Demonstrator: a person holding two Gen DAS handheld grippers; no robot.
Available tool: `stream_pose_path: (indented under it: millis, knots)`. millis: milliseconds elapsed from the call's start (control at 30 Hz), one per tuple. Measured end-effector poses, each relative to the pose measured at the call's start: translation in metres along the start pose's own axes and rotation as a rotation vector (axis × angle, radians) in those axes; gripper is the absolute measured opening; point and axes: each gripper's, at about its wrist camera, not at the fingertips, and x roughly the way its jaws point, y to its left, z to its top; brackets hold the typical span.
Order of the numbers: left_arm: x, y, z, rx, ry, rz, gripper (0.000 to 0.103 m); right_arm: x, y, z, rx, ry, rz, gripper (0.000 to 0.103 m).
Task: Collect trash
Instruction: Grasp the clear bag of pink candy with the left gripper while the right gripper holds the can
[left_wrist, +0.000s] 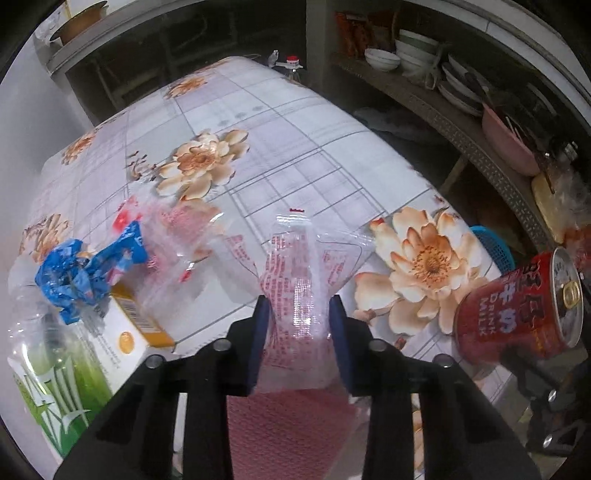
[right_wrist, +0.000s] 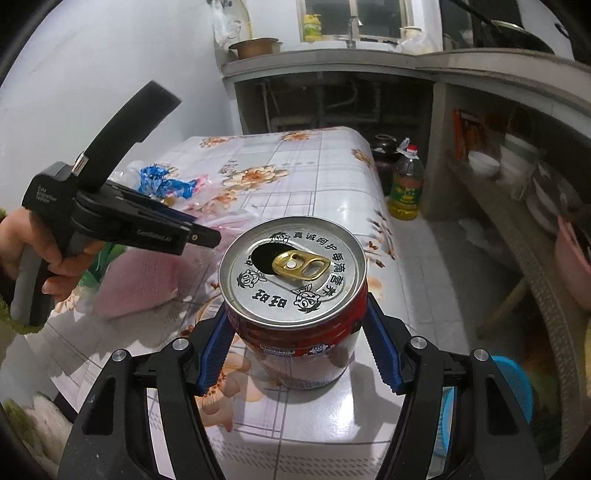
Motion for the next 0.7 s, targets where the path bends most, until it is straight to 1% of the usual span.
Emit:
stream_pose_path:
  millis: [100, 267, 367, 433, 500, 600, 700]
  knots:
    - [-0.006, -0.007, -0.001, -0.002, -0.017, -0.036, 0.022, -0.005, -0.001, -0.003, 0.001, 0.002, -0.008, 0.063]
    - [-0.018, -0.023, -0.011, 0.021, -0.023, -0.134, 0.023, -0.018, -0.009, -0.01, 0.018, 0.012, -0.027, 0.063]
    - [-0.019, -0.033, -0.016, 0.062, -0.033, -0.132, 0.031, -0.024, -0.013, -0.015, 0.038, 0.019, -0.029, 0.063]
    - [-0.018, -0.038, -0.017, 0.083, -0.036, -0.118, 0.045, -0.025, -0.015, -0.016, 0.049, 0.026, -0.024, 0.063]
    - [-0.016, -0.042, -0.016, 0.096, -0.034, -0.108, 0.047, -0.025, -0.016, -0.016, 0.058, 0.031, -0.021, 0.063]
    - [-0.01, -0.046, -0.016, 0.11, -0.022, -0.097, 0.047, -0.024, -0.016, -0.016, 0.057, 0.03, -0.025, 0.064]
    - [-0.004, -0.051, -0.017, 0.126, -0.016, -0.068, 0.047, -0.022, -0.015, -0.017, 0.063, 0.03, -0.026, 0.065]
